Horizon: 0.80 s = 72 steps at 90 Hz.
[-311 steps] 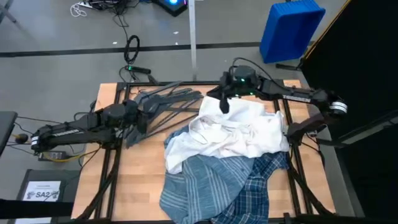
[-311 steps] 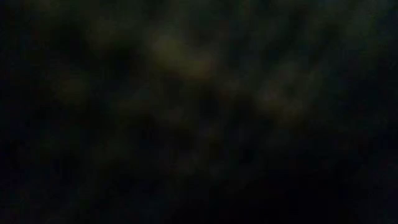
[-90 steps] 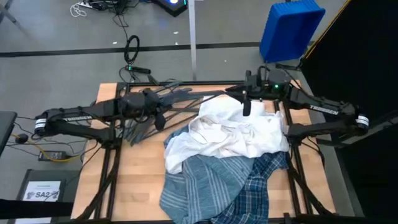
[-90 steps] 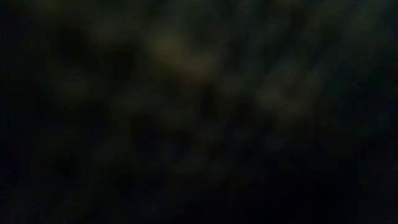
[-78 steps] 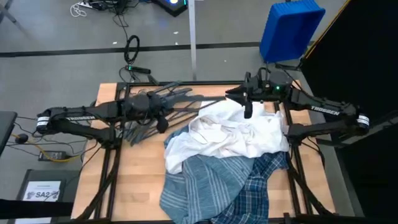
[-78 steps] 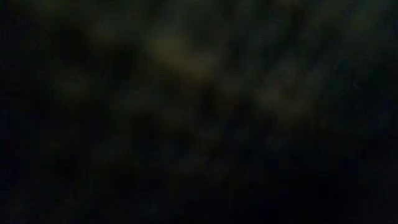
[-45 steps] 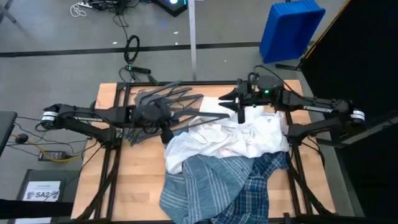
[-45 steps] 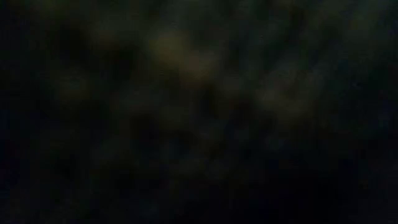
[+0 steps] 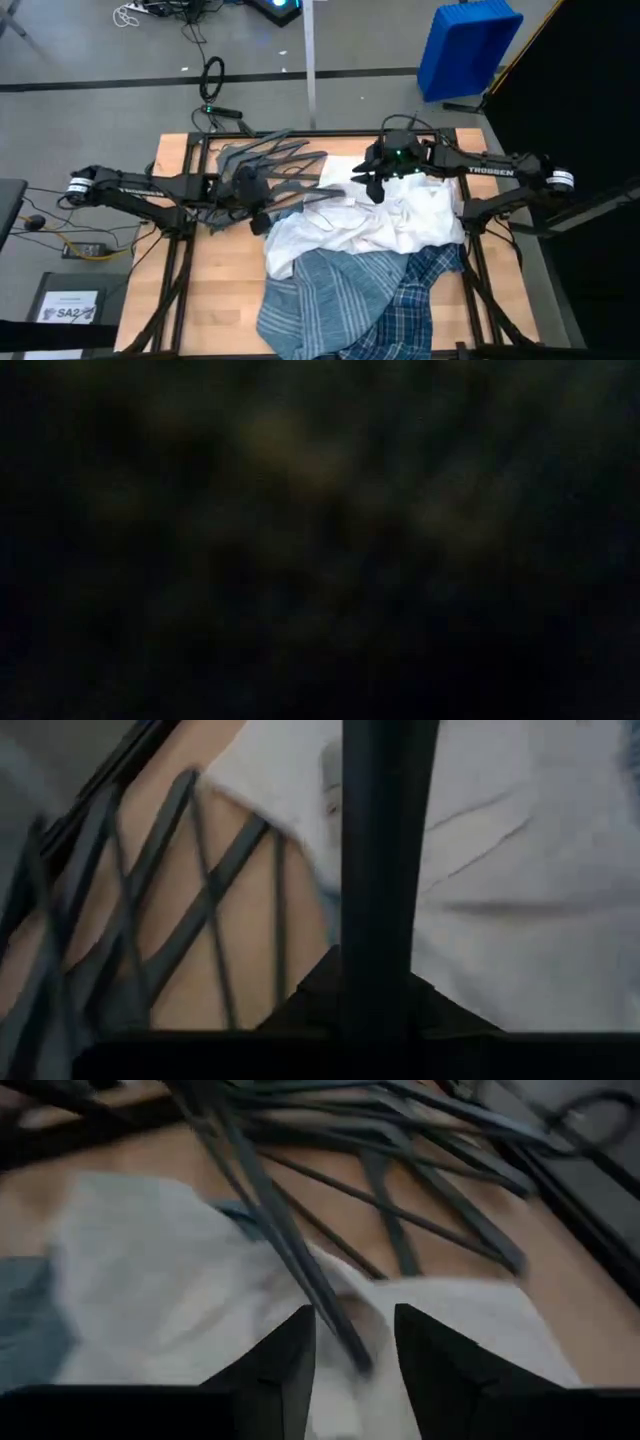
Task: Hang clothes
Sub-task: Insert the black hanger into the white shirt
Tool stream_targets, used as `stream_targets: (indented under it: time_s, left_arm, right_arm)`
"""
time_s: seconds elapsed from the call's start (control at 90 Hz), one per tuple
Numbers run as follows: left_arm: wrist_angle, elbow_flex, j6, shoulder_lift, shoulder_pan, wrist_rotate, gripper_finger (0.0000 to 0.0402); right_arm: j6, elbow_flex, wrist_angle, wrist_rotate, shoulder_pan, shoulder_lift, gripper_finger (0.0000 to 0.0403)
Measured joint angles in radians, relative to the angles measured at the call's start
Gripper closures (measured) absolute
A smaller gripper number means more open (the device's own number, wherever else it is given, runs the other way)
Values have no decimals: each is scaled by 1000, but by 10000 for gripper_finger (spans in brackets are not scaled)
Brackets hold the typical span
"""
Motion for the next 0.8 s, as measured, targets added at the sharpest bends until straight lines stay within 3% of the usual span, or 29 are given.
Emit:
stream_targets:
  time_s: [0.178,0.511,0.8]
  left_arm:
    - [-33,9,-8,-3,0,-2,394]
    - [-164,182,14,-4,-1,8,394]
    - [-235,216,-35,-3,-1,1,394]
  right_arm:
    - [5,0,3,-46,-57,109,280]
    - [-13,0,62,-142,-66,359,244]
    - [-29,0,118,-161,-69,417,231]
